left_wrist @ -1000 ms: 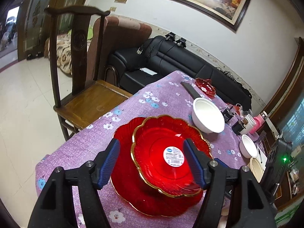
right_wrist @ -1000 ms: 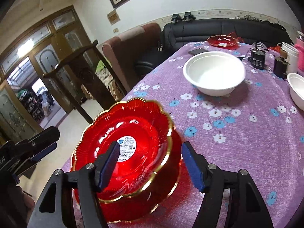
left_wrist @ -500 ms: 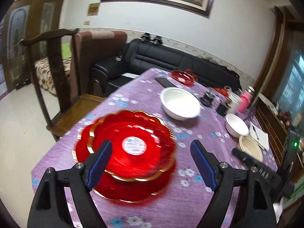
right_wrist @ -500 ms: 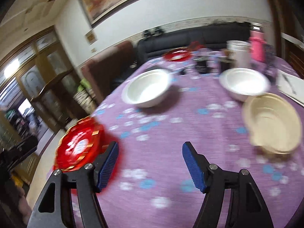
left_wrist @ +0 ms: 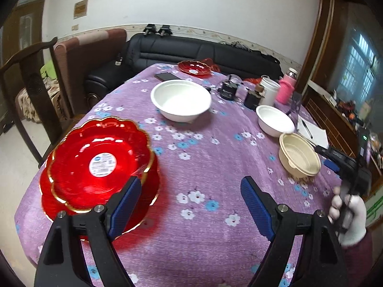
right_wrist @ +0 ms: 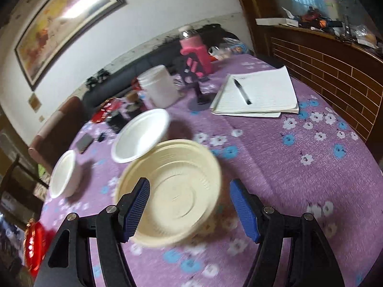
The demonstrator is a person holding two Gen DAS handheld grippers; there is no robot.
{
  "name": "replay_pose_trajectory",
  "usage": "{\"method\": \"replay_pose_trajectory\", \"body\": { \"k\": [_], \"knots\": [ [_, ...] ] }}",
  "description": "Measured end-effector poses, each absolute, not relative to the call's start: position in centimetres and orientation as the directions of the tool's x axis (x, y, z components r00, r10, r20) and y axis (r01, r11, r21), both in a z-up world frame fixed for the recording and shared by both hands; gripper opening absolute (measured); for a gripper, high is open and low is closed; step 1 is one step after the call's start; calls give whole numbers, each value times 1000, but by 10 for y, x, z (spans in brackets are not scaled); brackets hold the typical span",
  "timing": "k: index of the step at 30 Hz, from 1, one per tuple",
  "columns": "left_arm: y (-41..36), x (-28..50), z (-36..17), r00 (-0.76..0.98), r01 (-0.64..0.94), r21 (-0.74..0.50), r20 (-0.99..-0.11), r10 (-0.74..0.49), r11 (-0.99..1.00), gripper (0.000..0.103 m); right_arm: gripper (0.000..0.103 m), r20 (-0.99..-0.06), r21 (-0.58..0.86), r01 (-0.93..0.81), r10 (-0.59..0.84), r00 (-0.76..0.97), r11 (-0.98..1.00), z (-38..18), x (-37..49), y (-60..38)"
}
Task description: Organize plates and bowls
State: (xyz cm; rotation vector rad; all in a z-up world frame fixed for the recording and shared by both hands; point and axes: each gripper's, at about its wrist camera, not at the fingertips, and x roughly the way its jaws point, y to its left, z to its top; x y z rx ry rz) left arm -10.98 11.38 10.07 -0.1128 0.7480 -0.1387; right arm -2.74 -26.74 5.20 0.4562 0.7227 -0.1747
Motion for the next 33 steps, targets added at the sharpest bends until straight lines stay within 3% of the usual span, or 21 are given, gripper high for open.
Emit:
{"method": "replay_pose_trajectory", "body": {
  "k": [3,5,6,16,33],
  "knots": [
    [105,-104,97,709,94,-149,-684,-171,984,85,53,-696,271,314,-40,717,910,43,-12,-263],
    [103,-100,96,701,96,-150,-692,-174,984,85,21,-695,270,292,-24,718,917,38,-7,-259],
    [101,-97,94,697,96,-147,-696,-172,984,85,19,-695,300,263,22,718,917,33,-5,-259],
    [65,-64,73,633,146,-170,-741,-225,974,84,19,-656,410,-124,387,648,903,29,-12,-201],
    [-5,31,38,518,216,-196,-808,-282,956,84,20,-685,438,-75,387,618,896,19,-8,-203]
  ]
}}
